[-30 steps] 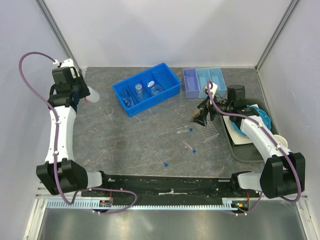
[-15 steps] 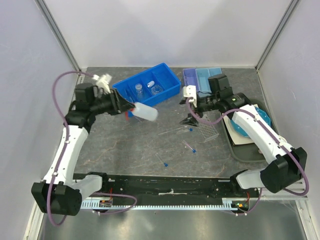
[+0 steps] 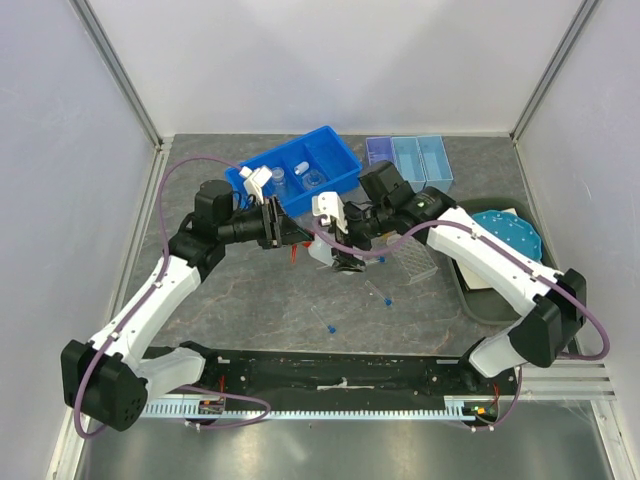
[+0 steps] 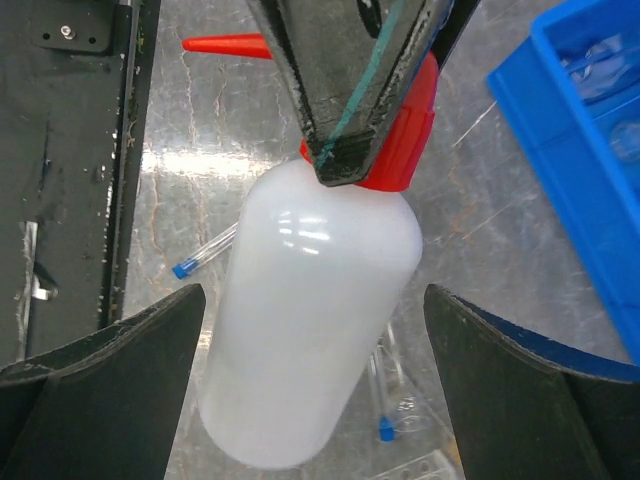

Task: Organize the chemistry lab equipment

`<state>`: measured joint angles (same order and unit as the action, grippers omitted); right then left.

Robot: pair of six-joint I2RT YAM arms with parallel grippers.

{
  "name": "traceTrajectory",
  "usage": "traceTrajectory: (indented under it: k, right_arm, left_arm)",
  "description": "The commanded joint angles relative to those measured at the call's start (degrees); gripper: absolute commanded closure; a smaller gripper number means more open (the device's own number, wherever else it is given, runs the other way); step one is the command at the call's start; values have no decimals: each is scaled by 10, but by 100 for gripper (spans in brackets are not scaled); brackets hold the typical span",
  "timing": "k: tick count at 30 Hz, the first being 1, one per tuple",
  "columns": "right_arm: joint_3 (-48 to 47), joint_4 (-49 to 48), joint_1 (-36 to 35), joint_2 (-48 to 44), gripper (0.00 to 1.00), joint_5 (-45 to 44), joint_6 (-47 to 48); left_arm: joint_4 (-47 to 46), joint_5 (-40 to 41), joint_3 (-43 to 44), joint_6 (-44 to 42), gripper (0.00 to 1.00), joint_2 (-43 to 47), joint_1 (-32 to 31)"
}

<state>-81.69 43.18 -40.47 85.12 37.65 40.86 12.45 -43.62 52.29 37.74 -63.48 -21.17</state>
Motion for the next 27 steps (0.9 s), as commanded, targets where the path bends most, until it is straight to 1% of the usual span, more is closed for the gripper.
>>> traceTrajectory:
  k: [1, 4, 6, 7, 8, 10, 11, 12, 13, 14, 16, 17, 18, 19, 20, 21, 22, 23, 24, 25, 26, 27]
  right_arm:
    - [0, -17, -11, 14, 2, -26, -91]
    - [4, -45, -12, 21, 4, -52, -131]
    - [-7, -51, -12, 30, 12, -68, -156]
    - [-14, -50, -12, 36, 17, -68, -162]
    - [-21, -43, -12, 43, 27, -66, -164]
    - [-35, -39, -12, 48, 37, -57, -174]
    - [-37, -39, -12, 53, 48, -56, -176]
    - [-43, -36, -11, 56, 53, -53, -177]
    - [-47, -35, -11, 58, 57, -54, -177]
    - [-51, -35, -10, 63, 64, -55, -177]
    - [-56, -32, -4, 68, 67, -54, -178]
    - [-65, -32, 0, 74, 67, -51, -178]
    - [-74, -28, 8, 79, 67, -47, -181]
    - [-86, -23, 34, 86, 67, -28, -187]
    - [-117, -19, 49, 103, 67, -20, -192]
    - [-134, -15, 65, 114, 67, -12, -196]
    - [-152, -12, 95, 125, 67, -10, -198]
    - [-192, -10, 110, 150, 67, -16, -203]
    - [-212, -9, 122, 165, 67, -20, -206]
    - [-234, -9, 143, 180, 67, -27, -210]
    - [-281, -8, 151, 214, 67, -49, -219]
    - [-306, -7, 156, 233, 66, -59, -221]
  left_arm:
    - [-51, 0, -4, 29, 98, 4, -7]
    - [-57, 5, -9, 30, 98, 8, -8]
    - [-57, 13, -11, 30, 98, 11, -8]
    - [-57, 18, -14, 29, 98, 13, -8]
    - [-55, 26, -16, 28, 98, 13, -8]
    - [-52, 45, -21, 22, 98, 15, -7]
    - [-42, 50, -21, 18, 95, 15, -7]
    - [-38, 56, -20, 9, 93, 16, -6]
    - [-35, 66, -20, 7, 87, 19, -5]
    - [-32, 70, -19, 4, 71, 22, -2]
    - [-31, 86, -20, -3, 56, 37, 13]
    - [-29, 91, -19, -7, 44, 58, 23]
    - [-16, 97, -14, -20, 38, 73, 49]
    - [-6, 114, -10, -28, 34, 87, 66]
    - [7, 123, -6, -38, 26, 116, 83]
    - [18, 133, 1, -62, 23, 130, 121]
    - [41, 154, 4, -78, 20, 143, 139]
    - [55, 170, 6, -98, 17, 170, 165]
    - [67, 189, 10, -142, 16, 180, 172]
    - [95, 234, 9, -166, 15, 191, 176]
    - [104, 256, 6, -188, 14, 200, 177]
    - [114, 274, -7, -223, 14, 217, 177]
